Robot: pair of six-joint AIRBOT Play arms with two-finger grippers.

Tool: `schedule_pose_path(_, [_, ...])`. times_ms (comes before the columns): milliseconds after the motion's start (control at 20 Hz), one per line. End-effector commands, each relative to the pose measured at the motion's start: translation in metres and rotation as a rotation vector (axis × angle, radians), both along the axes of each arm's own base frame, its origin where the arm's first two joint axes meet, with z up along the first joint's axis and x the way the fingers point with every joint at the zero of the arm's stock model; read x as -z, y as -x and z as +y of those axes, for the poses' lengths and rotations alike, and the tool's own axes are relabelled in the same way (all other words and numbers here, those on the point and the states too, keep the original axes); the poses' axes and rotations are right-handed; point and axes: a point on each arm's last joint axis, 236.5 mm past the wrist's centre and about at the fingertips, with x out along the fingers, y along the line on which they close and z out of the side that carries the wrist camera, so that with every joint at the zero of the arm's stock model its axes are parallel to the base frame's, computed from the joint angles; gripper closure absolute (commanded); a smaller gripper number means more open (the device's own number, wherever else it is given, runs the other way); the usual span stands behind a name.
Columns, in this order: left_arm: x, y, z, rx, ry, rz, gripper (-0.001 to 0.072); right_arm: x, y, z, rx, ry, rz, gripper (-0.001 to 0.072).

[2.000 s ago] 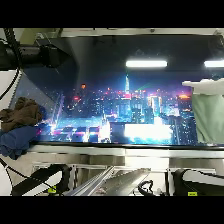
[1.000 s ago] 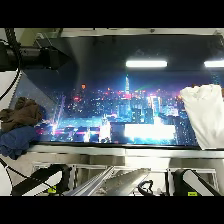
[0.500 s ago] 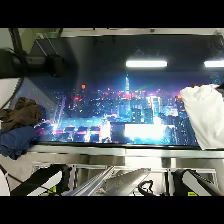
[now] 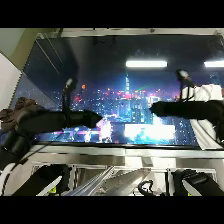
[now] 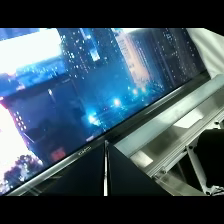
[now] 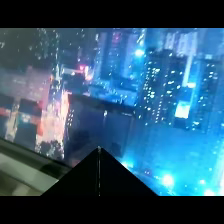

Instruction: Fold the shirts.

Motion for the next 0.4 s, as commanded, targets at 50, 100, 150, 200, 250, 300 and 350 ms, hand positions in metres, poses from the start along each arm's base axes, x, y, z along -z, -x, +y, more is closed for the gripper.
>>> schedule_pose_path(50, [0.032,0.026,-0.002,-0.009,0.011,0.038,0.0692,0.025,0.034,0.027,-0.114,0.018,0.054,0.0697])
schedule_pose_path(100, [0.032,0.026,-0.001,-0.011,0.013,0.029,0.0692,0.026,0.037,0.026,-0.119,0.023,0.066,0.0697])
schedule_pose_path(150, [0.029,0.026,-0.001,-0.015,0.02,0.018,0.0692,0.026,0.036,0.026,-0.118,0.022,0.064,0.0697])
schedule_pose_path(200, [0.026,0.026,0.0,-0.016,0.026,0.009,0.0692,0.026,0.036,0.026,-0.118,0.022,0.064,0.0697])
schedule_pose_path(250, [0.023,0.027,0.0,-0.016,0.031,0.0,0.0692,0.027,0.036,0.026,-0.119,0.023,0.064,0.0697])
schedule_pose_path(300, [0.021,0.026,0.0,-0.019,0.036,-0.008,0.0692,0.026,0.036,0.026,-0.118,0.022,0.065,0.0697])
schedule_pose_path(350, [0.021,0.026,0.0,-0.019,0.037,-0.009,0.0692,0.026,0.036,0.026,-0.118,0.022,0.065,0.0697])
